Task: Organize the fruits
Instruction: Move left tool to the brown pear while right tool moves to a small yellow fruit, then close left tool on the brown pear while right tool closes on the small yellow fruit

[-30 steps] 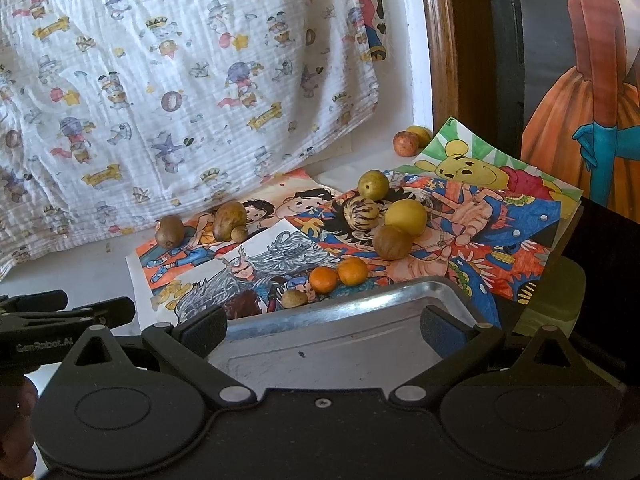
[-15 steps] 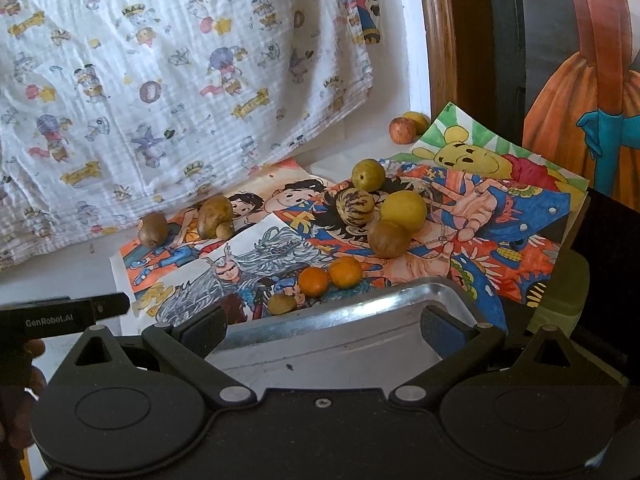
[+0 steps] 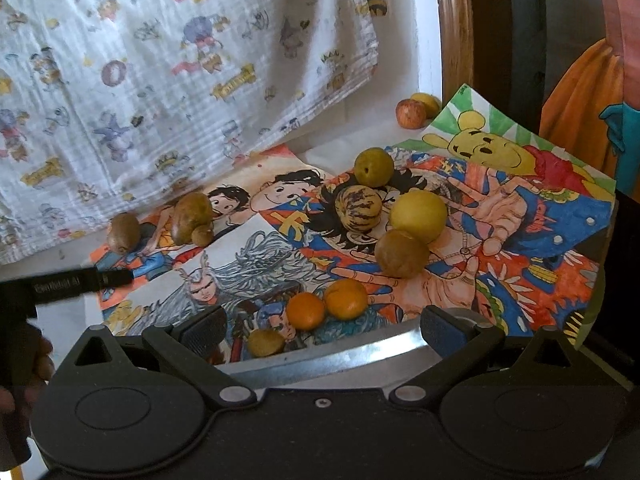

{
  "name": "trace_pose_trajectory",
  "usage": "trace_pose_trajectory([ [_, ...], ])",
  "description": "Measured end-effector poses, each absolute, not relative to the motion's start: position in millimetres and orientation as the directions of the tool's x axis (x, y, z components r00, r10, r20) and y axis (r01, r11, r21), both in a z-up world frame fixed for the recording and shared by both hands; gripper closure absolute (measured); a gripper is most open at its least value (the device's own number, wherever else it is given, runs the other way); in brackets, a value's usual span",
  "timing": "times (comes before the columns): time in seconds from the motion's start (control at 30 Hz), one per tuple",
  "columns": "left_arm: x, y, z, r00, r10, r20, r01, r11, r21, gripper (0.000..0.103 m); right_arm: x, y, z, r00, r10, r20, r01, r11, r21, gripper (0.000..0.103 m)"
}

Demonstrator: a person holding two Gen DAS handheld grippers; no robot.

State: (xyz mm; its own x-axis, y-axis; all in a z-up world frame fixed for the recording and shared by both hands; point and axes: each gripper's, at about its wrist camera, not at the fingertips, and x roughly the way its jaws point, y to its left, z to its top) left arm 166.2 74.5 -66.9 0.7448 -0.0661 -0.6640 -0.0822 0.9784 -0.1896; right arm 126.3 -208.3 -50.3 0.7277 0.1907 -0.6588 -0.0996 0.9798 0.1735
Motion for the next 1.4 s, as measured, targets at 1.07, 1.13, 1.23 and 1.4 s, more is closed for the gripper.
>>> trace_pose_trajectory([
  [1.07,315,39,-107,0.746,-0.012,-0.666,0.025,1.0,0.01,0.027,200,-201,-95,0.637,0.224,-0.737,-0.117,0.974,0.194,0.0],
  [1.13,316,38,-107,0.751,-0.013,-0.66,0.038,0.999,0.022,0.034,202,-200,-97,0.634,0.225,-0.74,-0.115,0.974,0.197,0.0],
  [1.23,318,35,-106,0.757,-0.017,-0.653,0.057,0.998,0.041,0.043,204,-199,-99,0.631,0.228,-0.742,-0.118,0.973,0.199,0.0],
  [1.4,315,32,-105,0.763,-0.024,-0.646,0.081,0.995,0.059,0.046,204,-197,-99,0.629,0.229,-0.743,-0.121,0.973,0.197,0.0],
])
